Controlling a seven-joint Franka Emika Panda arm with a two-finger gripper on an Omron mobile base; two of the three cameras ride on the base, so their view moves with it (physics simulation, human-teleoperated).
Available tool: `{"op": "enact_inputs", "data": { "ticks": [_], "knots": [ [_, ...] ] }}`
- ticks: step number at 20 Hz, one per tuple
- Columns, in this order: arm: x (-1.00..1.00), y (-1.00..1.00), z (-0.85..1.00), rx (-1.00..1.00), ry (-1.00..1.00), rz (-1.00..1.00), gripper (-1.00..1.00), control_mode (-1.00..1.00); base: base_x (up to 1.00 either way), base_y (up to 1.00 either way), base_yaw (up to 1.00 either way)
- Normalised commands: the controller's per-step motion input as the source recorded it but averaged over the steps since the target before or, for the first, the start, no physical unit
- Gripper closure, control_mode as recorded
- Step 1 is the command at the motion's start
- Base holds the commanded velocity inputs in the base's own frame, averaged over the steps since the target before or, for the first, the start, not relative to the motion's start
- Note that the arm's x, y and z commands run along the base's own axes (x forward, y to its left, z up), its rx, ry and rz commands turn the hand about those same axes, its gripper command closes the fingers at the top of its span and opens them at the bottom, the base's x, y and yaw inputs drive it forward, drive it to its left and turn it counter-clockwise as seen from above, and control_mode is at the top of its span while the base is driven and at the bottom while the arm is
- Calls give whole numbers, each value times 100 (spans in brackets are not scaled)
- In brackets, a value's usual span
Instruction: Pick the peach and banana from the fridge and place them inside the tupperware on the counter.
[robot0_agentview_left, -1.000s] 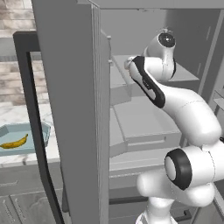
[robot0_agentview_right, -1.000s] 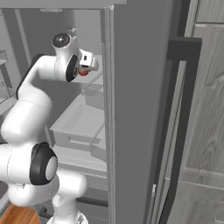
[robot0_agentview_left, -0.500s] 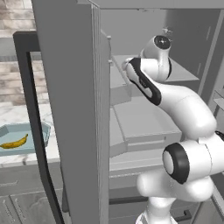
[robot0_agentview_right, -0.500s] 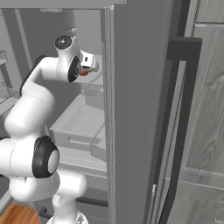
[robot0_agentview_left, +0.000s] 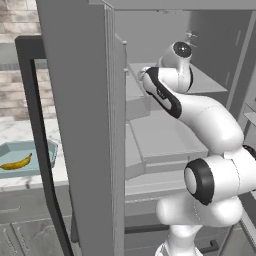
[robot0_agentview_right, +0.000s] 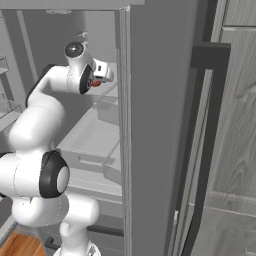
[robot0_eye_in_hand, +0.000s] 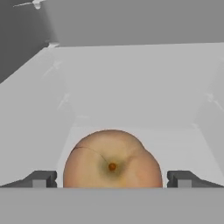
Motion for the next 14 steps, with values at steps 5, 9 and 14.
{"op": "enact_inputs", "data": {
  "ticks": [5,9,14],
  "knots": [
    [8,5,-14,0,3,0,100,-100,0,0,0],
    [0,2,-19,0,3,0,100,-100,0,0,0],
    [-34,1,-11,0,0,-1,100,-100,0,0,0]
  ]
}}
